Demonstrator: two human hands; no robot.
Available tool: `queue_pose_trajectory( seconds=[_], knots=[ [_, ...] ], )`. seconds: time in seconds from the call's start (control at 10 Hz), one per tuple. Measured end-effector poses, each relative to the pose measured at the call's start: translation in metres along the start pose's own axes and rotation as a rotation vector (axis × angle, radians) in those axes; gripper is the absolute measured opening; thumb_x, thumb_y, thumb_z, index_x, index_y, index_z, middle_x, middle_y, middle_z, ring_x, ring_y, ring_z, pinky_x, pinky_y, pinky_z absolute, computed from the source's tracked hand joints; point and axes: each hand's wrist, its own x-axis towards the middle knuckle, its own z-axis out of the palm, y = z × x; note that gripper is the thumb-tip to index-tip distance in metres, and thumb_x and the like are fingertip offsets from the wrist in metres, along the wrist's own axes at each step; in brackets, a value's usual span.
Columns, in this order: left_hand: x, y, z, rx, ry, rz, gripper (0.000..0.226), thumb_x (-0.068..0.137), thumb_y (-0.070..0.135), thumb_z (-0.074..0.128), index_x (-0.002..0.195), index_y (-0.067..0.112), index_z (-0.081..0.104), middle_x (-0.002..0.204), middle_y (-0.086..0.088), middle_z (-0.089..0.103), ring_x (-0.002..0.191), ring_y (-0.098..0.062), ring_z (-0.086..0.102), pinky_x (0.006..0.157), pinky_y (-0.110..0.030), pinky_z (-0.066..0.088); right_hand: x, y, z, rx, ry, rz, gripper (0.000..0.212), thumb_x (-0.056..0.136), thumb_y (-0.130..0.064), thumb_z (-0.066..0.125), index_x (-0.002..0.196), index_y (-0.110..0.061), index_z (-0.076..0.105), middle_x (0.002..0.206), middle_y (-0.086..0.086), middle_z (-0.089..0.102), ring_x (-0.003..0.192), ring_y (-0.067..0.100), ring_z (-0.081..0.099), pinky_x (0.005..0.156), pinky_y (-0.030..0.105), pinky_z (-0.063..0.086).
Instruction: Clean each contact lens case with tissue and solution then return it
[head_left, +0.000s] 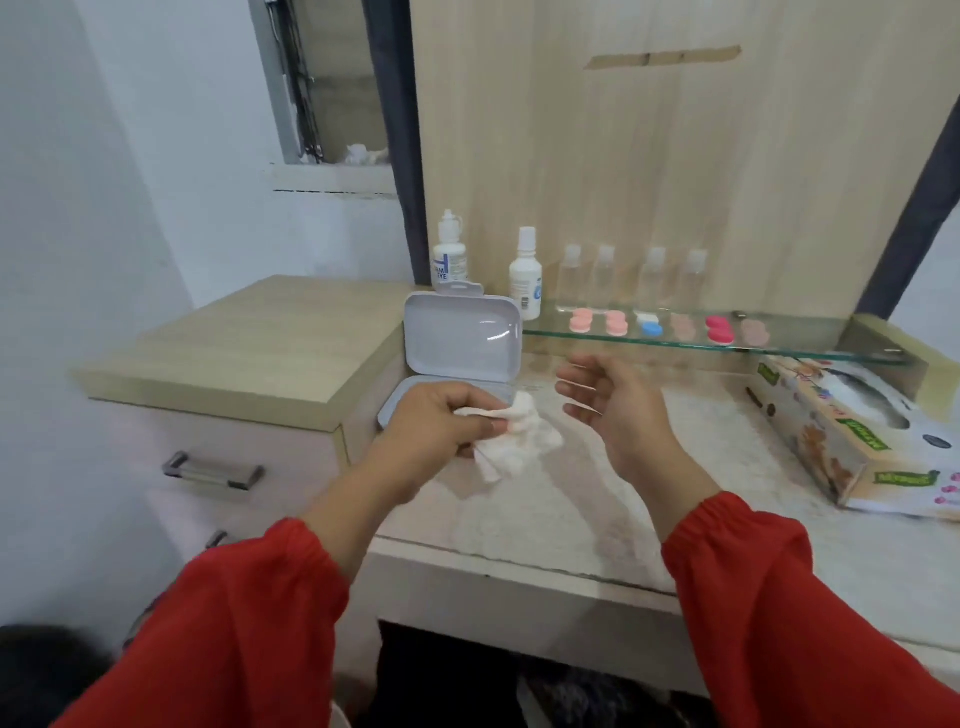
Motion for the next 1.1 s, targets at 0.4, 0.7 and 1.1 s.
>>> queue_pose_trajectory(
  seconds=[0.4, 0.7, 1.1],
  knots=[
    [-0.121, -0.062, -0.196, -0.09, 0.442, -0.334, 0.022, 0.08, -0.015, 0.052, 0.087, -0.005, 0.07, 0.083, -0.015, 0.07, 0.075, -0.024, 0.067, 0.069, -0.03, 0.056, -0.109, 0.089, 0.209, 0.057, -0.557, 0.229, 0.022, 0.099, -0.01, 0.045, 0.086, -0.005, 0.063, 0.068, 0.005, 0.065, 0.059, 0.013, 0.061, 0.055, 0.024, 0.047],
    [-0.176, -0.211, -0.218, -0.117, 0.5, -0.687, 0.022, 0.088, 0.008, 0.065, 0.108, 0.0, 0.063, 0.098, -0.015, 0.065, 0.087, -0.028, 0.065, 0.08, -0.04, 0.058, -0.153, 0.225, 0.24, -0.127, -0.471, 0.699, 0.024, 0.097, -0.015, 0.042, 0.084, -0.011, 0.061, 0.07, 0.002, 0.064, 0.062, 0.014, 0.058, 0.058, 0.025, 0.046],
    [-0.173, -0.293, -0.189, 0.303, 0.403, -0.865, 0.038, 0.095, 0.02, 0.054, 0.13, 0.006, 0.056, 0.129, -0.017, 0.058, 0.113, -0.03, 0.057, 0.086, -0.034, 0.051, -0.16, 0.318, 0.212, -0.539, -0.439, 0.889, 0.025, 0.1, -0.024, 0.044, 0.079, -0.017, 0.055, 0.065, -0.002, 0.051, 0.05, 0.011, 0.04, 0.046, 0.021, 0.027]
  ],
)
